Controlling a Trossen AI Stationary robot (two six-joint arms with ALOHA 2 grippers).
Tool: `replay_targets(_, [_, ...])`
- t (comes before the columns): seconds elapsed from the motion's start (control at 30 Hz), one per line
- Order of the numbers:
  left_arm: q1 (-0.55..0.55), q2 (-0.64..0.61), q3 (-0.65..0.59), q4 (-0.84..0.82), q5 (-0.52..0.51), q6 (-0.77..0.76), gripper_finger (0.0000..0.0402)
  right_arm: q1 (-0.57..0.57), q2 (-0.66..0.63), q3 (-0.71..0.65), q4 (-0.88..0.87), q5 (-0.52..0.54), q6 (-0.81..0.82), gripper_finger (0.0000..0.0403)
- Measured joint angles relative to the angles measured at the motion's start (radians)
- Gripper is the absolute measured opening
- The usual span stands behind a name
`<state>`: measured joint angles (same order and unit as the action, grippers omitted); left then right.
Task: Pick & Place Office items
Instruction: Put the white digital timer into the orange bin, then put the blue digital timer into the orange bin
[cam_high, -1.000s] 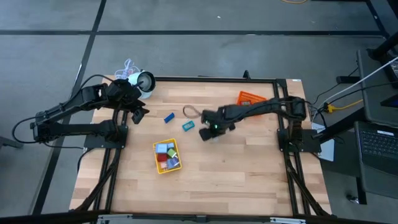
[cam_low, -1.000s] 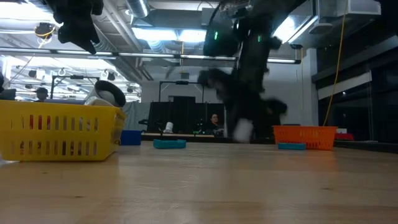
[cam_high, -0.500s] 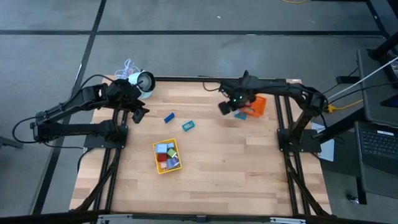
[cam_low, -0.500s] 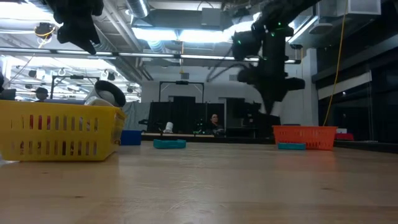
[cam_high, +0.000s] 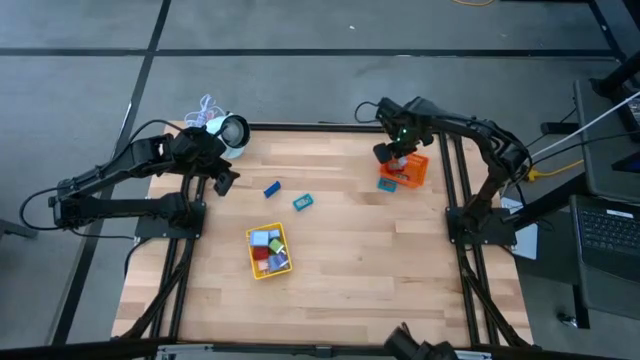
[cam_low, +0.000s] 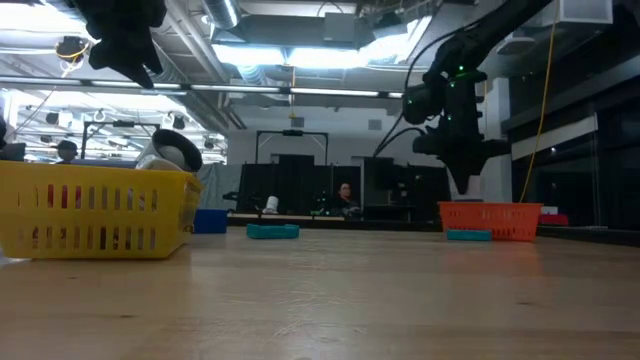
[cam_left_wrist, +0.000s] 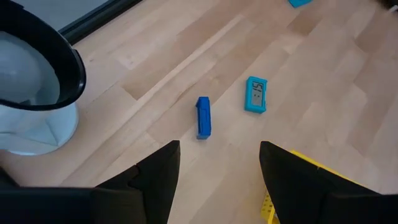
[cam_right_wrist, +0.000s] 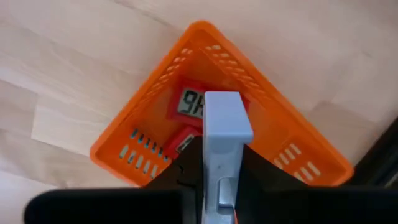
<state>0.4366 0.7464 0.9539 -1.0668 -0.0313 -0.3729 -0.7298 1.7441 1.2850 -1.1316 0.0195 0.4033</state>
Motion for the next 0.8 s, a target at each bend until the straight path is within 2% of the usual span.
replay_targets(0.2, [0.0, 0.0, 0.0, 0.0, -0.011, -0.011, 0.0216, -0.039, 0.021, -0.044, 0.005, -0.053, -0.046, 0.0054])
replay_targets(0.43, [0.0, 0.0, 0.0, 0.0, -0.033, -0.033, 0.0216, -0.04, 0.021, -0.114, 0.032, -0.038, -0.053, 0.0184])
replay_targets(0.57, [0.0, 0.004, 0.0, 0.0, -0.033, -0.04, 0.0216, -0.039, 0.013, -0.089, 0.04, -0.035, -0.052, 0.023])
replay_targets(0.73, [0.0, 0.005, 0.0, 0.001, -0.053, -0.075, 0.0216, -0.04, -0.039, 0.023, 0.038, -0.011, -0.056, 0.0235])
replay_targets(0.8, [0.0, 0.004, 0.0, 0.006, -0.062, -0.085, 0.0216, -0.033, -0.061, 0.081, 0.058, -0.051, -0.069, 0.0227])
